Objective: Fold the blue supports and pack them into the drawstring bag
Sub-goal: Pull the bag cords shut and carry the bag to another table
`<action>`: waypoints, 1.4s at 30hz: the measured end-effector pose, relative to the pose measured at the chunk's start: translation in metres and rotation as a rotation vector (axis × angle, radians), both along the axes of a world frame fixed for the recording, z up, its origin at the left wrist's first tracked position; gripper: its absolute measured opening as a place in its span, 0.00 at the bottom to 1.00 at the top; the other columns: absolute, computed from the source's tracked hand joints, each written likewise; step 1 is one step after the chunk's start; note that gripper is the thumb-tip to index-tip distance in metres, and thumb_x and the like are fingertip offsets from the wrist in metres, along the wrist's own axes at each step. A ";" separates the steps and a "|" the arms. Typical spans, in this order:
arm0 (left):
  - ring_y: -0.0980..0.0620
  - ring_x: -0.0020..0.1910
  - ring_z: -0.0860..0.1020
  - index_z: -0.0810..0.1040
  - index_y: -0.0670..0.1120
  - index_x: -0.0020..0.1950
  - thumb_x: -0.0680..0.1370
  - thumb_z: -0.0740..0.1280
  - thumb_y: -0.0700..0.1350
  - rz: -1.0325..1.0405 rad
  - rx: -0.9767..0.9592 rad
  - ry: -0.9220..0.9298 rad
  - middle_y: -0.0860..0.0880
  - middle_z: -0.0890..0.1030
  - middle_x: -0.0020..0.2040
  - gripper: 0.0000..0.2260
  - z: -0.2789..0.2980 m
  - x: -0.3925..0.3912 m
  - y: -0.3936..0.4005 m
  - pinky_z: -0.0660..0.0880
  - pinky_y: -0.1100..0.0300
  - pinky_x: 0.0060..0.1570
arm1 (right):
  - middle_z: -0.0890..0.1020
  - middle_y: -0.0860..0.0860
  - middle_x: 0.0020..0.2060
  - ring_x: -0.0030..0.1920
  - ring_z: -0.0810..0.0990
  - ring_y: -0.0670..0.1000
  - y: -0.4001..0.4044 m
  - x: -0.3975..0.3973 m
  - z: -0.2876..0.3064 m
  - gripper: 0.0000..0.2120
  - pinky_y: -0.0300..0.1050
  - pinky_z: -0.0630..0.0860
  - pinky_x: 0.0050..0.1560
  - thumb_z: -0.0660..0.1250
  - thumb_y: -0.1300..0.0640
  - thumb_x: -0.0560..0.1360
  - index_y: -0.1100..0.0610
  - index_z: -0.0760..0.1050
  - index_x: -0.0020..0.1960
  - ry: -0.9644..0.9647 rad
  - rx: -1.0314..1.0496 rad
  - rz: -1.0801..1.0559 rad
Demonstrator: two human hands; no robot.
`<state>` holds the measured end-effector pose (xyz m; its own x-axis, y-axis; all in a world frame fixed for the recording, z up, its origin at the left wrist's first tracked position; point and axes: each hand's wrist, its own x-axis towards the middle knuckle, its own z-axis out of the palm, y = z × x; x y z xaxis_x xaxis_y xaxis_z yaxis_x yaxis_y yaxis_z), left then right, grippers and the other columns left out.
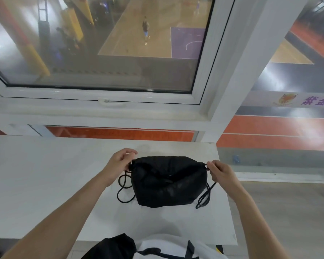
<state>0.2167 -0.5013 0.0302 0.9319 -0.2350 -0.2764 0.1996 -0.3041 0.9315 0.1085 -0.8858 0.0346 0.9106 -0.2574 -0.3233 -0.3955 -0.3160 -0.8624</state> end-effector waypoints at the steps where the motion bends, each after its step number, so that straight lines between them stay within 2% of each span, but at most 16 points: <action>1: 0.50 0.37 0.73 0.82 0.52 0.55 0.85 0.62 0.46 0.093 -0.009 -0.030 0.49 0.74 0.37 0.09 -0.002 0.004 0.003 0.76 0.52 0.42 | 0.68 0.50 0.29 0.32 0.64 0.53 -0.002 0.000 -0.001 0.18 0.49 0.62 0.37 0.64 0.51 0.83 0.62 0.71 0.40 -0.010 -0.052 -0.050; 3: 0.49 0.35 0.72 0.80 0.53 0.56 0.85 0.59 0.43 0.363 -0.017 -0.066 0.47 0.72 0.39 0.11 -0.009 0.011 0.014 0.75 0.50 0.42 | 0.72 0.50 0.29 0.32 0.67 0.53 -0.010 -0.002 -0.003 0.17 0.49 0.63 0.34 0.62 0.52 0.84 0.59 0.72 0.39 -0.041 -0.215 -0.172; 5: 0.50 0.35 0.70 0.78 0.54 0.55 0.85 0.57 0.41 0.511 0.024 -0.065 0.47 0.71 0.38 0.12 -0.018 0.009 0.027 0.75 0.49 0.43 | 0.72 0.53 0.30 0.33 0.67 0.54 -0.017 -0.005 -0.008 0.18 0.48 0.64 0.34 0.61 0.53 0.85 0.58 0.71 0.37 -0.055 -0.299 -0.244; 10: 0.49 0.37 0.70 0.79 0.44 0.59 0.87 0.54 0.43 0.182 0.115 0.093 0.46 0.72 0.36 0.14 -0.040 -0.009 0.026 0.70 0.55 0.43 | 0.73 0.50 0.28 0.32 0.68 0.52 -0.014 -0.008 -0.020 0.18 0.48 0.65 0.35 0.61 0.54 0.84 0.59 0.71 0.37 -0.022 -0.224 -0.170; 13: 0.52 0.36 0.72 0.79 0.48 0.57 0.87 0.56 0.51 0.009 0.145 0.068 0.48 0.73 0.34 0.13 -0.034 -0.019 0.020 0.71 0.59 0.45 | 0.74 0.49 0.28 0.30 0.68 0.50 -0.008 -0.008 -0.020 0.17 0.48 0.66 0.36 0.61 0.53 0.84 0.59 0.73 0.39 -0.016 -0.159 -0.089; 16: 0.52 0.32 0.70 0.77 0.43 0.55 0.86 0.57 0.53 -0.002 0.108 0.071 0.49 0.70 0.30 0.16 -0.029 -0.021 0.014 0.78 0.56 0.46 | 0.76 0.50 0.28 0.30 0.70 0.49 0.000 -0.007 -0.015 0.16 0.46 0.68 0.35 0.61 0.50 0.84 0.59 0.76 0.43 0.006 -0.096 -0.013; 18: 0.51 0.30 0.68 0.76 0.38 0.52 0.87 0.56 0.51 -0.006 0.079 0.095 0.48 0.68 0.29 0.18 -0.027 -0.019 0.012 0.78 0.54 0.43 | 0.79 0.51 0.28 0.29 0.72 0.48 0.008 -0.005 -0.010 0.16 0.40 0.70 0.33 0.62 0.48 0.84 0.59 0.76 0.46 0.012 -0.068 0.029; 21: 0.50 0.34 0.72 0.75 0.37 0.48 0.86 0.58 0.47 -0.013 0.052 0.110 0.45 0.73 0.32 0.16 -0.027 -0.018 0.009 0.81 0.52 0.49 | 0.81 0.51 0.28 0.29 0.75 0.49 0.015 0.004 -0.012 0.16 0.41 0.73 0.34 0.62 0.47 0.84 0.58 0.74 0.44 -0.006 -0.101 0.030; 23: 0.50 0.34 0.70 0.75 0.38 0.46 0.86 0.57 0.46 0.111 0.082 0.091 0.47 0.72 0.33 0.15 -0.029 -0.014 0.006 0.76 0.55 0.41 | 0.79 0.50 0.27 0.30 0.74 0.49 0.019 0.009 -0.016 0.16 0.47 0.72 0.37 0.60 0.49 0.85 0.57 0.75 0.43 -0.034 -0.129 0.028; 26: 0.51 0.32 0.61 0.71 0.43 0.42 0.85 0.56 0.46 0.429 0.035 0.160 0.50 0.65 0.33 0.13 -0.040 -0.002 0.011 0.61 0.56 0.34 | 0.73 0.49 0.28 0.31 0.69 0.48 0.025 0.014 -0.021 0.16 0.46 0.67 0.36 0.59 0.53 0.85 0.60 0.72 0.41 -0.064 -0.136 0.014; 29: 0.47 0.36 0.63 0.70 0.44 0.40 0.84 0.56 0.47 0.598 0.087 0.135 0.48 0.66 0.35 0.14 -0.047 0.004 0.023 0.61 0.53 0.38 | 0.71 0.47 0.29 0.31 0.66 0.46 0.020 0.013 -0.019 0.13 0.40 0.64 0.33 0.59 0.56 0.83 0.58 0.71 0.41 -0.105 -0.163 -0.089; 31: 0.46 0.37 0.65 0.71 0.44 0.41 0.84 0.56 0.48 0.657 0.140 0.085 0.47 0.68 0.36 0.14 -0.047 0.003 0.033 0.62 0.53 0.39 | 0.71 0.49 0.30 0.31 0.65 0.48 0.011 0.009 -0.020 0.13 0.42 0.64 0.33 0.59 0.57 0.83 0.56 0.71 0.40 -0.128 -0.190 -0.179; 34: 0.47 0.38 0.67 0.75 0.43 0.45 0.84 0.57 0.48 0.515 0.213 0.035 0.47 0.70 0.37 0.14 -0.043 0.002 0.044 0.63 0.54 0.38 | 0.75 0.55 0.31 0.32 0.68 0.50 0.003 -0.002 -0.023 0.14 0.48 0.67 0.36 0.59 0.58 0.83 0.57 0.71 0.38 -0.142 -0.159 -0.200; 38: 0.52 0.32 0.62 0.82 0.52 0.53 0.86 0.57 0.52 0.124 0.141 0.114 0.50 0.65 0.33 0.15 -0.035 -0.005 0.053 0.61 0.58 0.33 | 0.81 0.57 0.33 0.32 0.73 0.49 0.003 -0.010 -0.019 0.13 0.42 0.72 0.37 0.59 0.62 0.82 0.59 0.76 0.40 -0.091 -0.066 -0.077; 40: 0.51 0.33 0.66 0.82 0.48 0.52 0.86 0.57 0.50 -0.059 0.194 0.102 0.51 0.68 0.32 0.15 -0.029 -0.011 0.050 0.65 0.60 0.36 | 0.80 0.58 0.32 0.32 0.74 0.49 0.006 -0.011 -0.016 0.12 0.41 0.72 0.36 0.60 0.66 0.80 0.61 0.76 0.39 -0.080 -0.038 -0.036; 42: 0.54 0.36 0.75 0.80 0.43 0.47 0.87 0.58 0.46 -0.172 0.202 0.120 0.55 0.75 0.32 0.15 -0.023 -0.015 0.044 0.70 0.63 0.44 | 0.79 0.55 0.30 0.32 0.74 0.49 0.010 -0.009 -0.012 0.10 0.40 0.72 0.36 0.61 0.69 0.76 0.63 0.74 0.37 -0.063 -0.025 -0.005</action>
